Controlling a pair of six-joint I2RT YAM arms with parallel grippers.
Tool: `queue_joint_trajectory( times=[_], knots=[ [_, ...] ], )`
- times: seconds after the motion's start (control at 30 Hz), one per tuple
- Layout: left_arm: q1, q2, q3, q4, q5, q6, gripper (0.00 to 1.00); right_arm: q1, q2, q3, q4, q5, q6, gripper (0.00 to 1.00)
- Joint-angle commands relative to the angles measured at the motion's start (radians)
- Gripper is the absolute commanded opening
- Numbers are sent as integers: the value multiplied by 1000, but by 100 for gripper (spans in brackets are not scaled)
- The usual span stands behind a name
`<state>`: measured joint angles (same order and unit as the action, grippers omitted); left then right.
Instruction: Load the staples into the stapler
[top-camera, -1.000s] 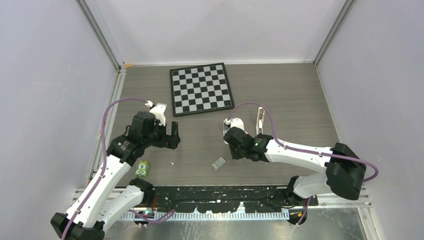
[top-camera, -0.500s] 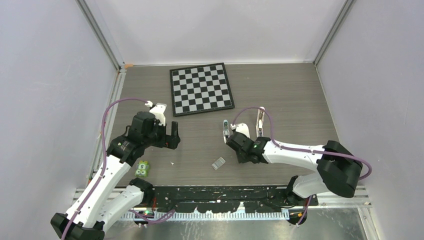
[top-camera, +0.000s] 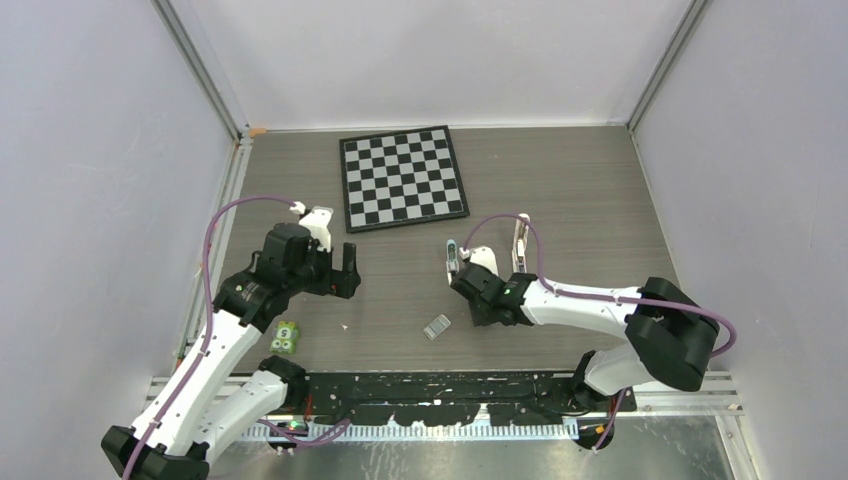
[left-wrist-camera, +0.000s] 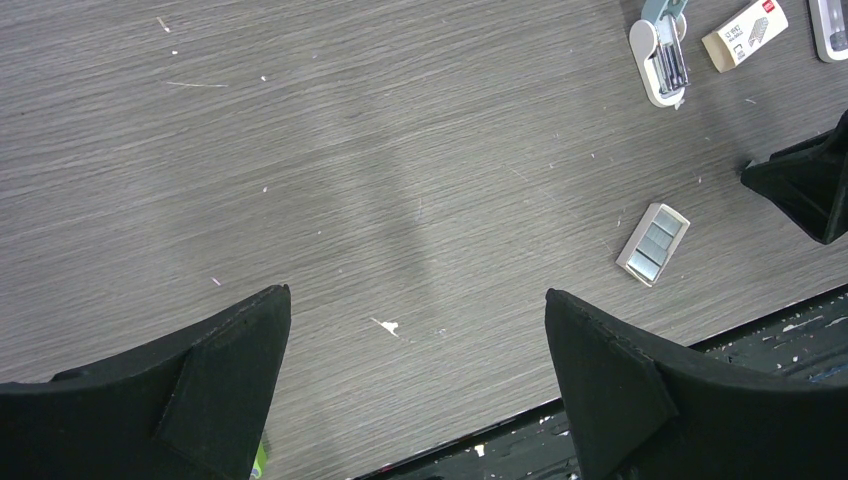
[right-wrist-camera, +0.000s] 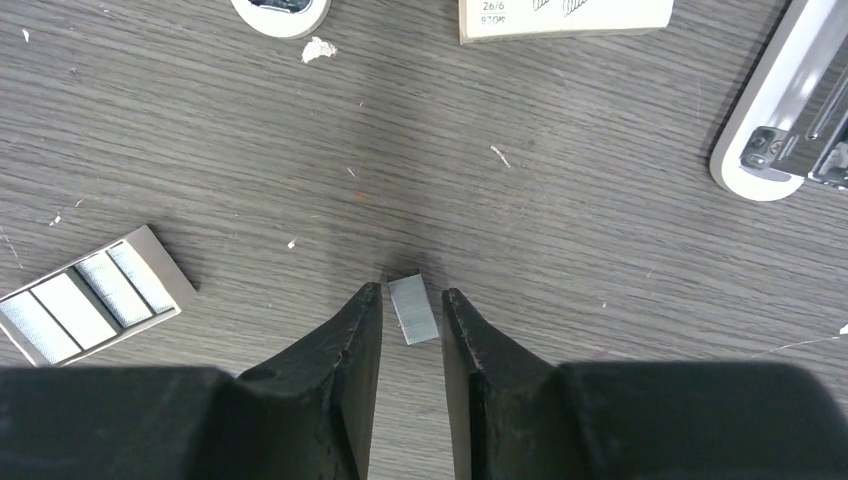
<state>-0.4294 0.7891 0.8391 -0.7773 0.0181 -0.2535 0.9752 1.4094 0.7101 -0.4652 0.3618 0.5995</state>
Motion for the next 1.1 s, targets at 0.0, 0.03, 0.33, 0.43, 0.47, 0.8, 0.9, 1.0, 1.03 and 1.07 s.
queue_joint_trajectory(
  times=[0.0, 0.03, 0.33, 0.43, 0.47, 0.8, 0.9, 1.0, 1.03, 1.07],
  knots=[
    [3, -3, 5, 18, -10, 11, 100, -19, -30, 13, 29, -17, -1, 34],
    [3, -3, 5, 17, -11, 11, 100, -25, -32, 11, 29, -29, -7, 35],
    [3, -2, 5, 17, -10, 13, 100, -61, -57, -2, 34, -105, -38, 39],
    [3, -3, 5, 16, -10, 13, 100, -62, -51, -5, 38, -113, -45, 40],
    [3, -4, 5, 18, -10, 13, 100, -62, -48, -8, 39, -114, -45, 39],
    [3, -1, 5, 17, -10, 13, 100, -61, -21, -15, 53, -114, -37, 40],
    [3, -1, 5, 17, -10, 13, 100, -62, -4, -12, 53, -114, -35, 40],
    [3, -1, 5, 16, -10, 13, 100, -61, 2, -10, 50, -117, -34, 39],
    [3, -1, 5, 16, -10, 13, 100, -61, 0, -10, 48, -117, -33, 39],
    [3, 1, 5, 17, -10, 13, 100, -61, -2, -11, 47, -118, -33, 39]
  ],
)
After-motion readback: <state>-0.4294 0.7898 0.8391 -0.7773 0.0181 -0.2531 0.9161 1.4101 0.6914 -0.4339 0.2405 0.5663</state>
